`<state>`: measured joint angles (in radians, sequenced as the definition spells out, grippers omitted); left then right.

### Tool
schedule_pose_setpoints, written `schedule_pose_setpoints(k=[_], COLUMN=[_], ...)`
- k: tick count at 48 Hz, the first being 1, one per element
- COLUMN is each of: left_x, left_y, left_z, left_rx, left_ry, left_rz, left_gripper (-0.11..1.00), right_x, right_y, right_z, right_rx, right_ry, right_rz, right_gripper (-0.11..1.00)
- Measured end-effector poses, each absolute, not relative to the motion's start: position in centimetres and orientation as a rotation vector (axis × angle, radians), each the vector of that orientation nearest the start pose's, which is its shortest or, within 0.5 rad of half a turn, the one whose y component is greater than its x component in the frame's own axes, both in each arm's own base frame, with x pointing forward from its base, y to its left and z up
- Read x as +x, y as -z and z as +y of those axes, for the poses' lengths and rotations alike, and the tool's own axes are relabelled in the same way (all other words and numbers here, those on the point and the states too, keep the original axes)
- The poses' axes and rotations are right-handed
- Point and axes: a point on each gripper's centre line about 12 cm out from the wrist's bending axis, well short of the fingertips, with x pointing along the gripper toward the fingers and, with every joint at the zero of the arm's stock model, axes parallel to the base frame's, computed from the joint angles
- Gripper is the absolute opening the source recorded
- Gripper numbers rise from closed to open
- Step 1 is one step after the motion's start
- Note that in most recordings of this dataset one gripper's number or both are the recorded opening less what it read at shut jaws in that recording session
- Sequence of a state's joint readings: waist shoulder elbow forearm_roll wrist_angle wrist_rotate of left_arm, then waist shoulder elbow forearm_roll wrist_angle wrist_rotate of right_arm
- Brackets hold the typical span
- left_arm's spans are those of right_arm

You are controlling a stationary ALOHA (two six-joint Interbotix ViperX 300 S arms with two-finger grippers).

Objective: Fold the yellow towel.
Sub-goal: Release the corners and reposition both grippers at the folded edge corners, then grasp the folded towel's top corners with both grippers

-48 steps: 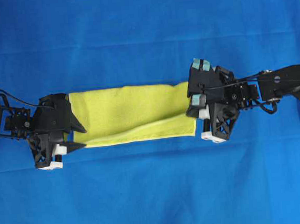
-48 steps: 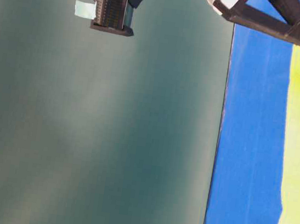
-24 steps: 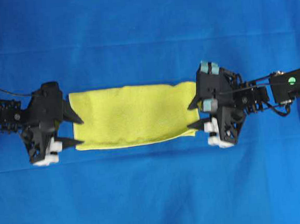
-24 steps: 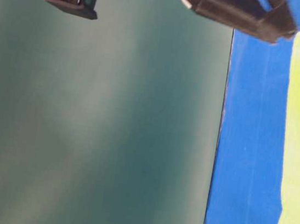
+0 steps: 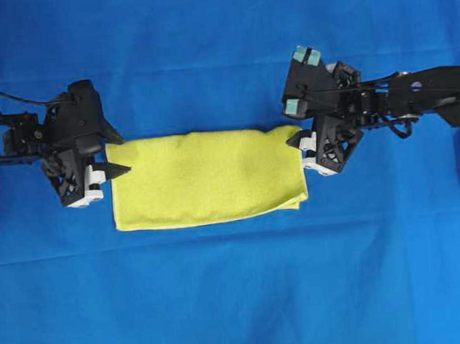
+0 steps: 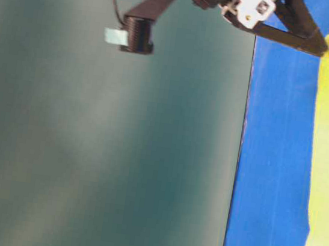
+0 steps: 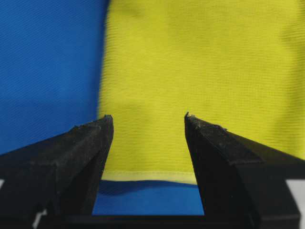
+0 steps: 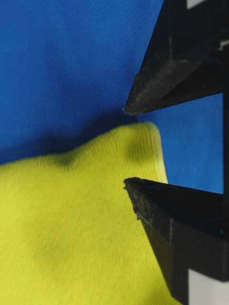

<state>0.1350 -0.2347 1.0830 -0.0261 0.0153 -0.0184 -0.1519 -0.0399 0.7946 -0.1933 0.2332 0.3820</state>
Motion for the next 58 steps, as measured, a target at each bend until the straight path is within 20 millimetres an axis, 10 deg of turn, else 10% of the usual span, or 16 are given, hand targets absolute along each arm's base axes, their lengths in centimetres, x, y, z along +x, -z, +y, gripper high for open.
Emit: schedule_pose_setpoints(k=[28,39,58], left_x=[25.4,25.4,25.5], left_y=[-8.8,-8.7,-9.3], left_z=[5.6,5.9,5.9], left_rx=[-0.136,-0.141,-0.142], left_ry=[-0.219,-0.228,-0.227], left_rz=[0.927,0.937,0.946], left_gripper=[0.56,0.09,0.01], right_x=[32.8,32.9,33.0], right_y=[-10.7,-10.7,-10.9], right_z=[-6.5,-6.5,-6.6], right_rx=[0.235,0.213,0.222], right_ry=[0.297,0.287,0.291], right_rz=[1.009,1.002,0.988], right_gripper=[0.56,0.02,0.02])
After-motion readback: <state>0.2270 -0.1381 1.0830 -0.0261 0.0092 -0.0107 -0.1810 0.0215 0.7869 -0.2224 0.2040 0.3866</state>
